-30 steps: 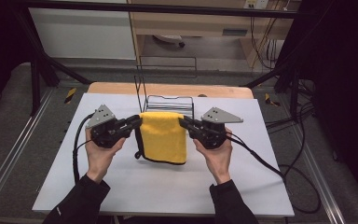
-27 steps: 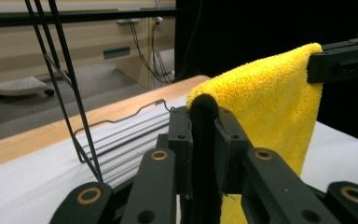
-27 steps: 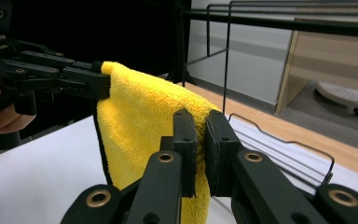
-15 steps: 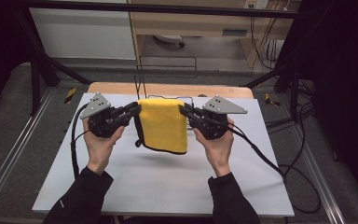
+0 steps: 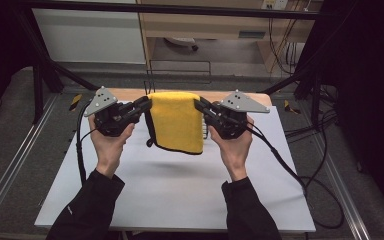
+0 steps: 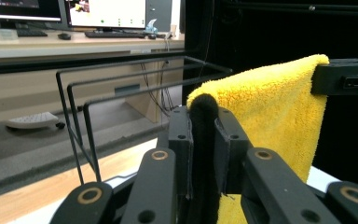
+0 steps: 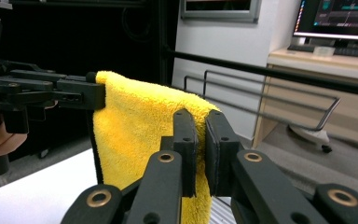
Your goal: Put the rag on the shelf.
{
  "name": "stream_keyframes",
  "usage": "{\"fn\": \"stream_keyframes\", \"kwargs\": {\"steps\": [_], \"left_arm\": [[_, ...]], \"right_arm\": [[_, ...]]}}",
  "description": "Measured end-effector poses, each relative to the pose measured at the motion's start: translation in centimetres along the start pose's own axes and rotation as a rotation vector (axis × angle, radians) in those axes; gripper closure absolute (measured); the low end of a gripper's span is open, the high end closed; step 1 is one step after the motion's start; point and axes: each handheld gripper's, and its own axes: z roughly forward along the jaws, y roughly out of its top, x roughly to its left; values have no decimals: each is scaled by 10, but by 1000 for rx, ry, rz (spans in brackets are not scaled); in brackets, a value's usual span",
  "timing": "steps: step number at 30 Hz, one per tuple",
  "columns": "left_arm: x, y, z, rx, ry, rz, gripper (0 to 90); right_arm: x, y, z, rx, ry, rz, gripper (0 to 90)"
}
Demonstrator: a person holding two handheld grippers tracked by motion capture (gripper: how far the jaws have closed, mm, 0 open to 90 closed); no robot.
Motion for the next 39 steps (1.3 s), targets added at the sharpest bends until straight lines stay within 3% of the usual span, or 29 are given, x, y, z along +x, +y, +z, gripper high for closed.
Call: {"fn": "stream_keyframes", "kwargs": {"steps": [16, 39], "left_arm": [[-4, 32, 8, -65, 15, 29, 787], [-2, 81, 13, -142, 30, 60, 788]], "right_arm": [[-6, 30, -4, -70, -39, -45, 846], [-12, 74, 0, -156, -85, -69, 846]]}}
